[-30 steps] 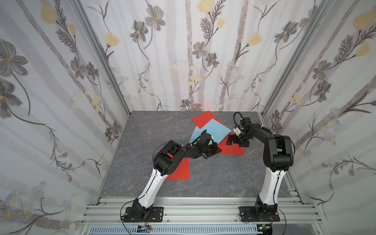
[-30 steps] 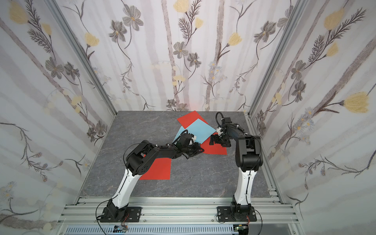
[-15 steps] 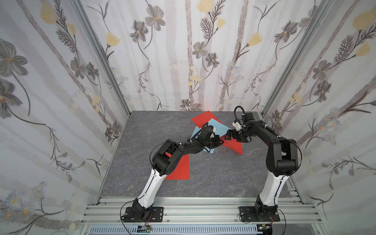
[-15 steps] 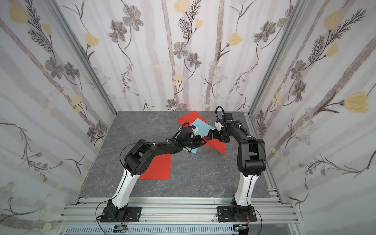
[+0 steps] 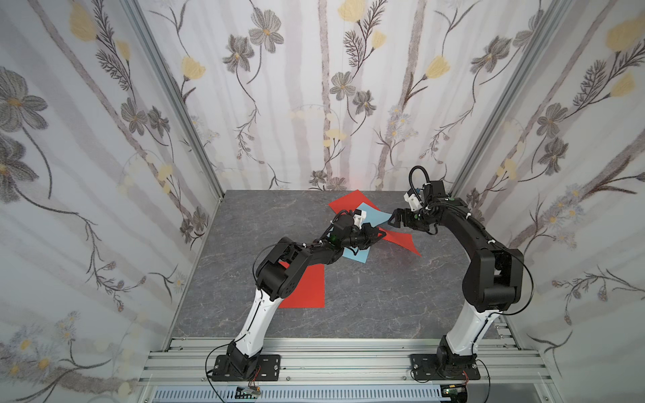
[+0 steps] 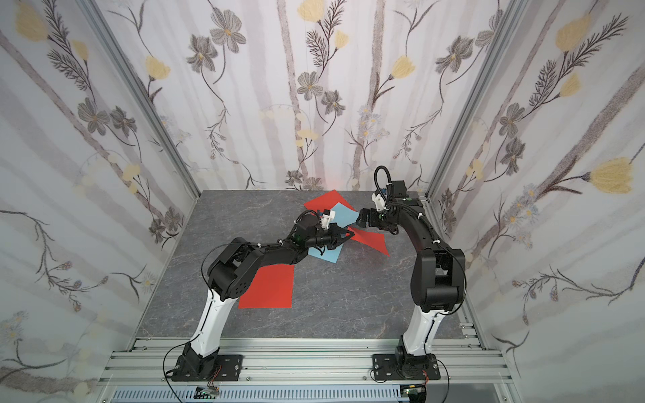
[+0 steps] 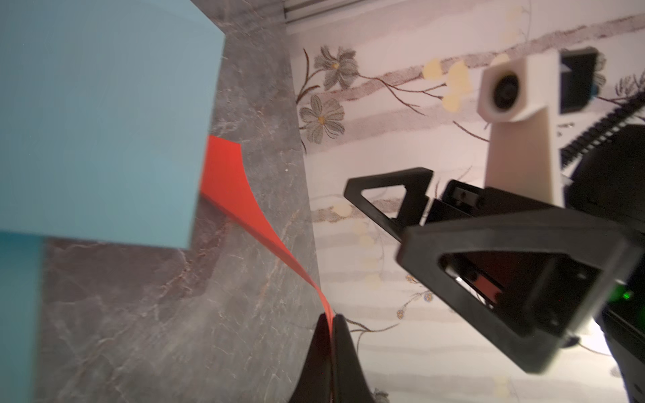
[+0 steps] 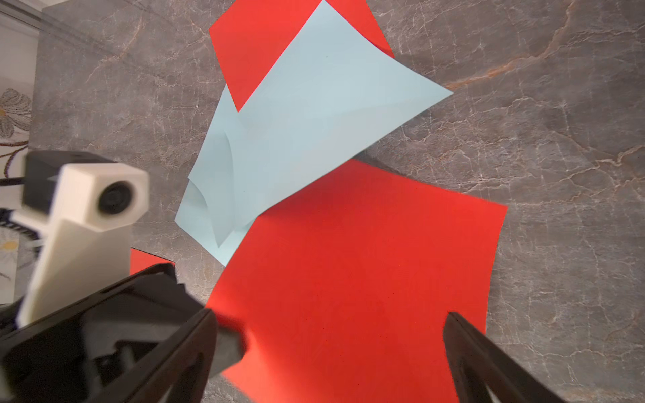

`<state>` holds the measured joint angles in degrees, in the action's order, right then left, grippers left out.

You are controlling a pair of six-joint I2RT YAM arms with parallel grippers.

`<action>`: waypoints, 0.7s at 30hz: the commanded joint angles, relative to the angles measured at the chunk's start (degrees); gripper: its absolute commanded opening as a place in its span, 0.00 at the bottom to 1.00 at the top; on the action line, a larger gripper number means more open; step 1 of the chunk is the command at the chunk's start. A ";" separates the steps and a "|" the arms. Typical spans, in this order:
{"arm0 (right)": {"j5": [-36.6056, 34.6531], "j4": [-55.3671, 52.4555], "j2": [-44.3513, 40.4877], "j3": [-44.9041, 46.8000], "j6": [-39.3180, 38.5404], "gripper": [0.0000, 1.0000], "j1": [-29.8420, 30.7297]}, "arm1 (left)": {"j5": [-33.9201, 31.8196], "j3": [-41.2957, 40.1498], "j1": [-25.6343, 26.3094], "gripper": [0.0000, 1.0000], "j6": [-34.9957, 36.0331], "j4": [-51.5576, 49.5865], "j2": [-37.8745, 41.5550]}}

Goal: Sort the scattered colored papers by color
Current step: Pick up the colored paper from the center of the board.

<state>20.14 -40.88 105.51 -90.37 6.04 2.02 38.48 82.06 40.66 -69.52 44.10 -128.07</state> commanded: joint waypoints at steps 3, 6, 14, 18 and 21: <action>1.44 -0.95 0.23 0.87 0.90 1.00 0.00 | 12.15 -4.50 -0.45 0.00 -2.53 1.39 7.33; 1.38 -0.65 0.31 1.49 0.99 1.00 0.01 | 17.41 -6.30 -0.84 0.00 -2.31 -2.69 12.31; 1.97 2.03 -1.87 5.41 1.42 1.00 0.09 | 17.78 -0.10 -3.94 0.00 36.66 -68.98 26.52; 2.77 2.76 -2.22 6.34 1.58 1.00 0.12 | 12.58 -0.13 -4.84 0.00 44.52 -87.11 30.91; 4.26 3.54 -2.72 7.04 2.33 1.00 0.11 | 7.52 -4.64 -5.36 0.00 43.91 -90.65 36.26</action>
<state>21.67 -39.44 103.59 -83.81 7.53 2.09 50.98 79.81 35.88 -31.70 -32.16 -95.46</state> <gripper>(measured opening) 0.997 0.067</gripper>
